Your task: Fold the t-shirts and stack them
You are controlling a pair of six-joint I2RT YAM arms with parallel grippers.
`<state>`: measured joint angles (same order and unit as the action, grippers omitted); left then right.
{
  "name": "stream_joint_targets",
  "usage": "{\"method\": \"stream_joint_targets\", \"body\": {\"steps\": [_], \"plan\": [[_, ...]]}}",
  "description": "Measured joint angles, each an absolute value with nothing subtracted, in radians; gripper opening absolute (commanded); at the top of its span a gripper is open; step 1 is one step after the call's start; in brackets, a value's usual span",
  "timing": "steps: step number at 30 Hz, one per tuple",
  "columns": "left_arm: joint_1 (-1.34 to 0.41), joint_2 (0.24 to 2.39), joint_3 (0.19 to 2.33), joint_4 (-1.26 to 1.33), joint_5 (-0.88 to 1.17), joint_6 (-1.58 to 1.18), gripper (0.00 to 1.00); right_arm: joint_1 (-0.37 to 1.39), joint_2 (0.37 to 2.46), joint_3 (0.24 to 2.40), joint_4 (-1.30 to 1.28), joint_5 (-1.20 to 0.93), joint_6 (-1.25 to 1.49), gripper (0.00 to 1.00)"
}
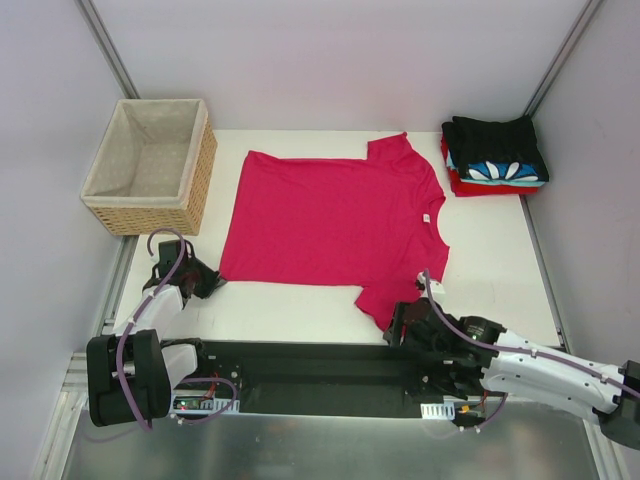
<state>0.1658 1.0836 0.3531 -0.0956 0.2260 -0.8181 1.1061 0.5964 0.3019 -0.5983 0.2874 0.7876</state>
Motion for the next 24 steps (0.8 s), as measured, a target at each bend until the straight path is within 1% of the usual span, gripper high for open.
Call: {"method": "stream_joint_targets", "body": {"steps": [2,3,6,11,13,17,19,20,24], "plan": [[0.166,1.082,0.353,-0.096,0.226,-0.818,0.0,1.106,0.603,0.3,-0.588,0.287,0.795,0.63],[0.166,1.081,0.353,-0.097,0.226,-0.818,0.0,1.106,0.605,0.299,-0.584,0.287,0.797,0.59],[0.166,1.079,0.353,-0.102,0.226,-0.817,0.0,1.106,0.616,0.297,-0.579,0.288,0.801,0.53],[0.172,1.078,0.353,-0.104,0.226,-0.814,0.0,1.106,0.641,0.297,-0.56,0.289,0.804,0.47],[0.172,1.077,0.353,-0.104,0.226,-0.812,0.0,1.106,0.651,0.297,-0.552,0.29,0.805,0.46],[0.172,1.077,0.353,-0.104,0.226,-0.809,0.0,1.106,0.662,0.295,-0.543,0.291,0.809,0.36],[0.172,1.077,0.353,-0.104,0.226,-0.807,0.0,1.106,0.665,0.292,-0.536,0.291,0.809,0.34],[0.172,1.077,0.353,-0.104,0.226,-0.806,0.0,1.106,0.666,0.29,-0.532,0.292,0.811,0.29],[0.172,1.077,0.353,-0.104,0.226,-0.802,0.0,1.106,0.678,0.286,-0.517,0.296,0.812,0.25]]}}
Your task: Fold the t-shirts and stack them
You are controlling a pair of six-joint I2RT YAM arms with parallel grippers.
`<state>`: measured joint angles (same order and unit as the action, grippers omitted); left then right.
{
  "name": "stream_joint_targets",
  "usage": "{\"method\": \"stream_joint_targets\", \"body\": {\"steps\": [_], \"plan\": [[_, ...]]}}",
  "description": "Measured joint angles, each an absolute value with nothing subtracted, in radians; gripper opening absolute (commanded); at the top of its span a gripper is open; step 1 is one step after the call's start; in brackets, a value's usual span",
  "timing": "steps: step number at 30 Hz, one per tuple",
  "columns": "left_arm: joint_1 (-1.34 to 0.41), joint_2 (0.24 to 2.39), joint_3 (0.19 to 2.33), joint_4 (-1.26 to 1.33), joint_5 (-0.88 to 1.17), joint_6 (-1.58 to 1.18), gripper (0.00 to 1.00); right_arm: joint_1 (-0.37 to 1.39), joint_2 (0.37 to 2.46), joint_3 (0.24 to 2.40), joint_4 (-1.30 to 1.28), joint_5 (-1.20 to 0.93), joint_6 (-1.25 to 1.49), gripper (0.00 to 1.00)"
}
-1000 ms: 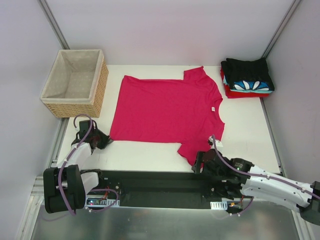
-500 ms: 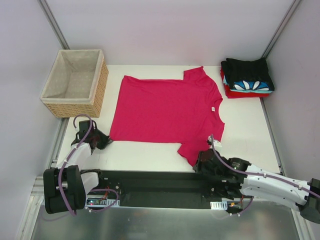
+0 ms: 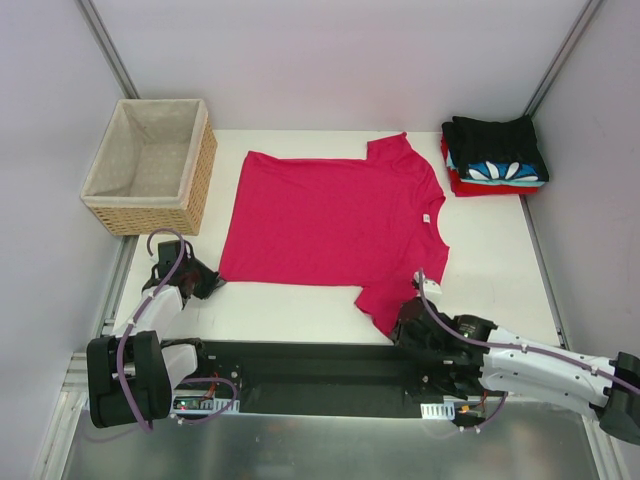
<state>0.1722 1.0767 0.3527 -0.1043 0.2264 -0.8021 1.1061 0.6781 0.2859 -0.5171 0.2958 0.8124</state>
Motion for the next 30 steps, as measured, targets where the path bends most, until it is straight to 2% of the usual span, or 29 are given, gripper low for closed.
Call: {"method": "stream_joint_targets", "body": {"steps": [4,6,7,20,30], "plan": [[0.172,1.074,0.353,-0.108,0.226,-0.801,0.0,1.106,0.695,0.286,-0.499,0.298,0.813,0.2],[0.172,1.073,0.353,-0.11,0.226,-0.8,0.0,1.106,0.699,0.286,-0.497,0.299,0.813,0.03],[0.172,1.073,0.353,-0.11,0.226,-0.8,0.0,1.106,0.701,0.286,-0.497,0.299,0.812,0.01],[0.178,1.055,0.35,-0.118,0.226,-0.793,0.0,1.106,0.692,0.286,-0.518,0.326,0.815,0.01],[0.179,0.975,0.35,-0.133,0.233,-0.788,0.0,1.124,0.498,0.413,-0.791,0.451,0.802,0.01]]}}
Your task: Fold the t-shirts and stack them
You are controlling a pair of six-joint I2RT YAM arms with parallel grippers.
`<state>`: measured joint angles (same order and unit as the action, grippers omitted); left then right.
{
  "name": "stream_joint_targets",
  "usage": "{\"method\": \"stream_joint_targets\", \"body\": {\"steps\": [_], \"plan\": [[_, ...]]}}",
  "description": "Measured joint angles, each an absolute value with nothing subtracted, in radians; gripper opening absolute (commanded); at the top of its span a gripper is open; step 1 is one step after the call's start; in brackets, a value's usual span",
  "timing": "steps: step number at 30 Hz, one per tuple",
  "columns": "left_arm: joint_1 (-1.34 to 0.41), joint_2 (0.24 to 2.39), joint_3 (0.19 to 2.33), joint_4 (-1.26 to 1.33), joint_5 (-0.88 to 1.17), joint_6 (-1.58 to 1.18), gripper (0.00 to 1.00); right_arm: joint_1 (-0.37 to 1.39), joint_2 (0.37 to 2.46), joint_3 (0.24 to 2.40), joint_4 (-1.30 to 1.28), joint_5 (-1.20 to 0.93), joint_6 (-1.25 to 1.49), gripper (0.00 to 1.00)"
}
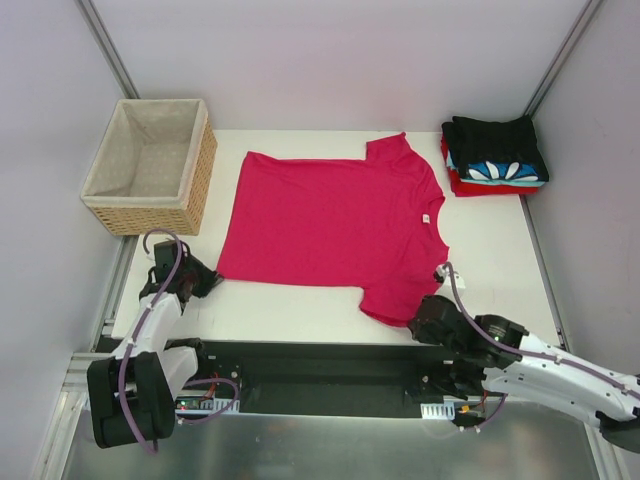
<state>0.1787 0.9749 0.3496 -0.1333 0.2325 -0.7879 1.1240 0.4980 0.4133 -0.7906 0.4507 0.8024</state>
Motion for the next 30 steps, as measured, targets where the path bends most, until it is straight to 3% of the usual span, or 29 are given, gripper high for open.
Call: {"method": "stream_joint_targets", "body": {"steps": [14,22,30], "plan": [[0.176,0.712,0.279,-0.263,0.291,-0.788,0.0,1.252,0.439,0.51,-0.994,0.537,0.835,0.01],[0.156,0.629,0.302,-0.374,0.282,-0.788,0.0,1.514,0.616,0.724,-1.158,0.739,0.963,0.01],[0.156,0.662,0.444,-0.408,0.273,-0.77,0.0,1.54,0.682,0.881,-1.268,0.93,0.984,0.01]]}}
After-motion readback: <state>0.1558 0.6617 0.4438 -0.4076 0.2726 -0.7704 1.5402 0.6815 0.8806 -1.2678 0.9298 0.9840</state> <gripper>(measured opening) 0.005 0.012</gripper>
